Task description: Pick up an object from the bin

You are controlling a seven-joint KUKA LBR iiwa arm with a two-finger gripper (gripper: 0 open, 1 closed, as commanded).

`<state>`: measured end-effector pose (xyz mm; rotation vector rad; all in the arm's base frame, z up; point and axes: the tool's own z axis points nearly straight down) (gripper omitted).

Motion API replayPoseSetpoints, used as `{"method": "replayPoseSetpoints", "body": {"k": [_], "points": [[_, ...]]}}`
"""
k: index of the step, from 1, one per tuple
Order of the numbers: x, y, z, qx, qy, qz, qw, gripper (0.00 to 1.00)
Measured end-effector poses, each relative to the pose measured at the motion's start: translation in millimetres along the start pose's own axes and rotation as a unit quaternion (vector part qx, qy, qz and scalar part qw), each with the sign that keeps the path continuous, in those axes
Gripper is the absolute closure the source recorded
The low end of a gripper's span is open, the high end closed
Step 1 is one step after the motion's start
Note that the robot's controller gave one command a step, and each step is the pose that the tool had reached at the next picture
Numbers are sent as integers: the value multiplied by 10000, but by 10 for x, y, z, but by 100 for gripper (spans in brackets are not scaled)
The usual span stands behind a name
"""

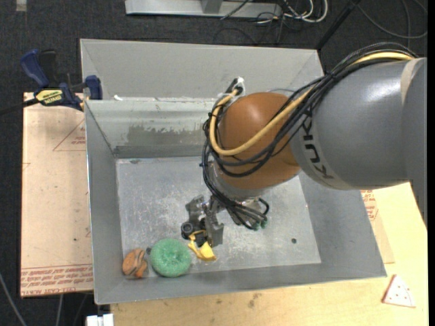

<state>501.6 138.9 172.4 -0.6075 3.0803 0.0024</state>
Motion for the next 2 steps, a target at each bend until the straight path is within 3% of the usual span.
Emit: {"method": "replayPoseSetpoints", "body": {"k": [1, 2], "points": [[0, -1, 0, 0, 0, 3, 10000, 100], [-196, -290, -1661, 12, -31, -17, 10000, 100]]}}
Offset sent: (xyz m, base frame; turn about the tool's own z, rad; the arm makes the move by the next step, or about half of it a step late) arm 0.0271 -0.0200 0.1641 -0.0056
